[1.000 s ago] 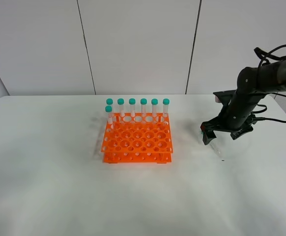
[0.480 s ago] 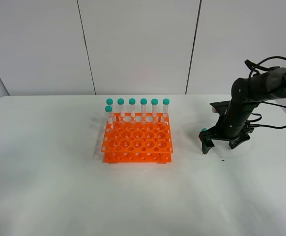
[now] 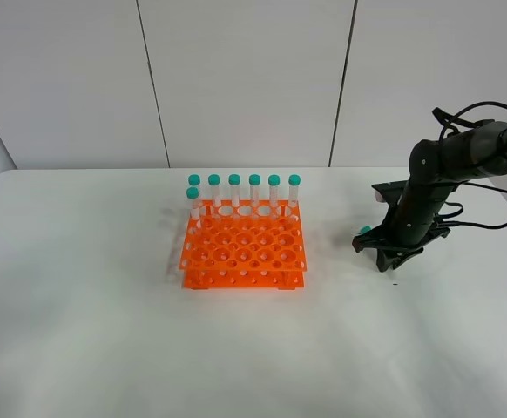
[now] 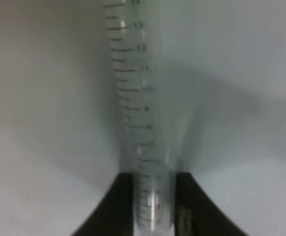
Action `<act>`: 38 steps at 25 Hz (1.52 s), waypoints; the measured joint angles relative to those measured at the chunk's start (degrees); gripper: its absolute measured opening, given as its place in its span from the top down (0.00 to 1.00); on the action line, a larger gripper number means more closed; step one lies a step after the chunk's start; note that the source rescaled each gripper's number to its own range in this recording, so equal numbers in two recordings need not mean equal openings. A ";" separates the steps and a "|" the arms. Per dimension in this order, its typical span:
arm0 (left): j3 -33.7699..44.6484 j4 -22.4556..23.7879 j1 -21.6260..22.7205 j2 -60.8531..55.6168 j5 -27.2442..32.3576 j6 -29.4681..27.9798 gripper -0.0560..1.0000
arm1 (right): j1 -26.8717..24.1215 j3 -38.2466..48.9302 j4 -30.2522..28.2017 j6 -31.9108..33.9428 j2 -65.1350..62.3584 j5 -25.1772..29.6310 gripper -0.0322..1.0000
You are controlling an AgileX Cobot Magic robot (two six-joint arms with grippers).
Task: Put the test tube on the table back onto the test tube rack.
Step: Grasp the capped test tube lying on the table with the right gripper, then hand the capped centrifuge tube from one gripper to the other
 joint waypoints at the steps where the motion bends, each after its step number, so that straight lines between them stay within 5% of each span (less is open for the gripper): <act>1: 0.00 0.00 0.00 0.00 0.00 0.00 0.02 | 0.00 0.00 -0.12 -0.22 0.00 0.00 0.97; 9: 0.00 0.00 0.00 0.00 0.00 0.00 0.02 | 0.00 0.00 -0.61 -1.72 -2.64 0.01 0.96; 17: 0.00 0.00 0.00 0.00 -0.04 0.00 0.02 | 0.00 0.00 0.73 -7.09 -25.14 6.75 0.96; 22: 0.00 0.00 0.00 0.00 -0.04 0.00 0.02 | 0.00 0.00 9.41 -16.86 -35.83 13.84 0.96; 29: 0.00 0.00 0.00 0.00 -0.04 0.00 0.02 | 2.11 0.00 35.50 -40.86 -37.38 19.80 0.96; 38: 0.00 0.00 0.00 0.00 -0.04 0.00 0.02 | 15.53 0.00 38.55 -47.17 -31.70 17.45 0.96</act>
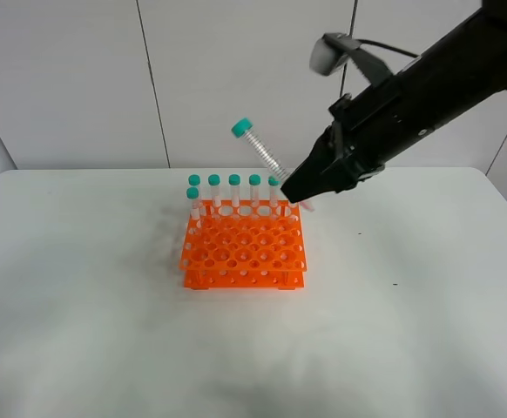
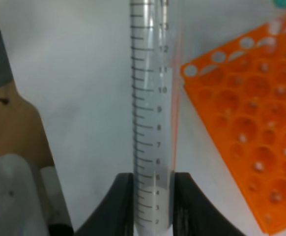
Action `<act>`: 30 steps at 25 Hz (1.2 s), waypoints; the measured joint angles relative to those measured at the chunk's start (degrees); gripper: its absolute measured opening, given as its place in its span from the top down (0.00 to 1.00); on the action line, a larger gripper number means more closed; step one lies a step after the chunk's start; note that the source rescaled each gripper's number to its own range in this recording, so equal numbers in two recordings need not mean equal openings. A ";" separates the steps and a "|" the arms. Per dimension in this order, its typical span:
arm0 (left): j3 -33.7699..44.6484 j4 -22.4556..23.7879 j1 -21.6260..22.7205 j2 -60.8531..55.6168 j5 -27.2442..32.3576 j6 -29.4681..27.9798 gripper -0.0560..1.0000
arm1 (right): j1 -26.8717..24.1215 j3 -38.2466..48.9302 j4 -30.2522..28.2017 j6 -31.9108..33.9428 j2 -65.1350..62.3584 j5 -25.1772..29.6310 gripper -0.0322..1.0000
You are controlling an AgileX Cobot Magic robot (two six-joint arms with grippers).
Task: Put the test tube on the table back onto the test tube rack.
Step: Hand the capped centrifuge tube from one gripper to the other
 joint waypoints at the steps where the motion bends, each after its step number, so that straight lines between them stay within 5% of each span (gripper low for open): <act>1: 0.00 0.00 0.00 0.00 0.00 0.00 0.02 | 0.38 0.00 0.12 -0.09 1.14 -0.88 0.96; 11: -2.13 0.04 0.00 0.38 -1.92 0.00 0.02 | 0.64 0.00 0.82 -3.06 5.35 -3.64 0.96; 19: -19.81 -1.95 0.00 22.85 -9.76 0.00 0.02 | 0.64 0.00 2.77 -3.44 5.35 -3.81 0.96; 26: -29.39 -11.87 0.00 46.29 -16.29 2.06 0.03 | 0.64 0.00 3.93 -3.64 5.35 -3.94 0.96; 30: -30.51 -24.80 0.00 57.70 -18.78 8.20 0.03 | 0.64 0.00 4.74 -3.65 5.35 -4.15 0.96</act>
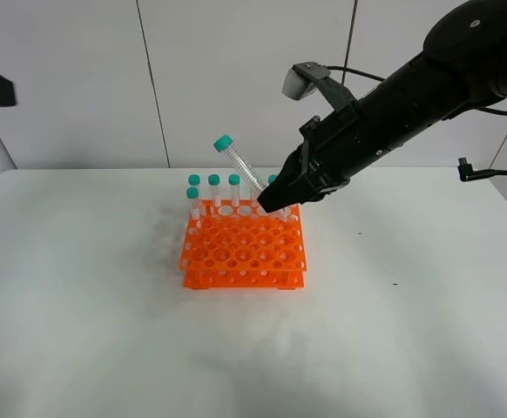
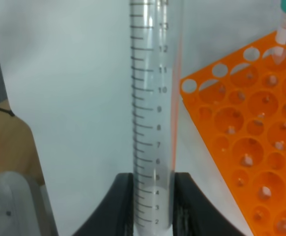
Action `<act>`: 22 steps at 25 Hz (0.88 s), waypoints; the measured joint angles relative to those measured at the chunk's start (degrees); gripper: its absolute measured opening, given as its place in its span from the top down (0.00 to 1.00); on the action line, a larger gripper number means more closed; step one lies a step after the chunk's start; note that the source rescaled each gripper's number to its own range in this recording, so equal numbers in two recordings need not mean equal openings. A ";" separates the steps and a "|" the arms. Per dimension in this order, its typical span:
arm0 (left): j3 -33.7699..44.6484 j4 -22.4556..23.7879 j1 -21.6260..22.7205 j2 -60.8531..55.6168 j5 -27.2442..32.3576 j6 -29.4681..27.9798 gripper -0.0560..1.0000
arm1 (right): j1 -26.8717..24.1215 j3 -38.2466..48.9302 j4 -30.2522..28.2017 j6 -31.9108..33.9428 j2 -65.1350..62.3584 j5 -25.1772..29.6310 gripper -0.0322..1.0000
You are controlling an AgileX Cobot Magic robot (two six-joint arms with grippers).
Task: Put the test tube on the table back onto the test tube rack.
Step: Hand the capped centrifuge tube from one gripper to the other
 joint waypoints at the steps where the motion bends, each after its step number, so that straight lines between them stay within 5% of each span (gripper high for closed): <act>1: 0.00 -4.23 0.00 2.36 -0.28 2.47 0.03 | 0.00 0.00 0.25 -0.05 0.00 -0.11 0.96; 9: 0.00 -34.05 -4.37 18.50 -1.02 22.46 0.05 | 0.00 0.00 0.67 -0.05 0.00 -0.50 0.96; 13: -0.06 -39.67 -9.70 22.73 -2.37 26.94 0.05 | 0.00 0.00 0.67 -0.10 0.00 -0.50 0.96; 22: -0.06 -44.34 -20.52 28.44 -11.30 28.35 0.05 | 0.00 0.00 0.67 -0.10 0.00 -0.50 0.96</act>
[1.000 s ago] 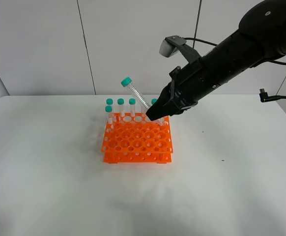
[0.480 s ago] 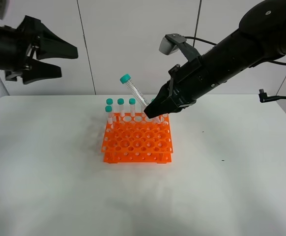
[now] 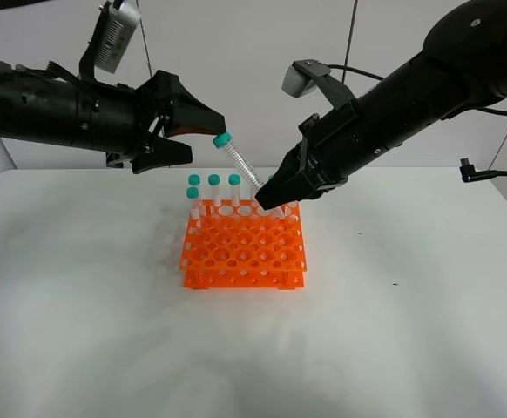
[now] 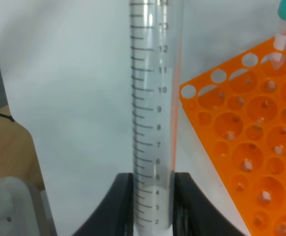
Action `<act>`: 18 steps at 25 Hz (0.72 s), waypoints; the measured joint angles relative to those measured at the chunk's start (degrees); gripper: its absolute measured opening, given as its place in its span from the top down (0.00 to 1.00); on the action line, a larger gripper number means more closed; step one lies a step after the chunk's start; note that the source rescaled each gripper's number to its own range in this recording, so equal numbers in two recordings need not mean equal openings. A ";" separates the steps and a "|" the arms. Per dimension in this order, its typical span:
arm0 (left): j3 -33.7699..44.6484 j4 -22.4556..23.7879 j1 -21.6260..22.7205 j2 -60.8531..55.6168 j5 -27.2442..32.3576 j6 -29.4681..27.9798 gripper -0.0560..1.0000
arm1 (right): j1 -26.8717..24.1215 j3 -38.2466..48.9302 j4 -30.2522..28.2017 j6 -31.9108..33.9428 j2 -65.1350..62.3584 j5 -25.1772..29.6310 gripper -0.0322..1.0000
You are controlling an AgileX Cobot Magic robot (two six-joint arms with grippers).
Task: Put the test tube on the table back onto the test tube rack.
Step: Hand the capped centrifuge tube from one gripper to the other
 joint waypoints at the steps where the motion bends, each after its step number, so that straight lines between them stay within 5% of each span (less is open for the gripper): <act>1: 0.00 -1.01 -0.55 0.19 -0.64 0.32 0.05 | 0.00 0.00 0.00 0.06 0.00 0.00 0.96; 18: 0.00 -9.44 -1.56 1.97 2.13 2.55 0.05 | 0.00 0.00 0.05 0.55 0.00 -0.89 0.96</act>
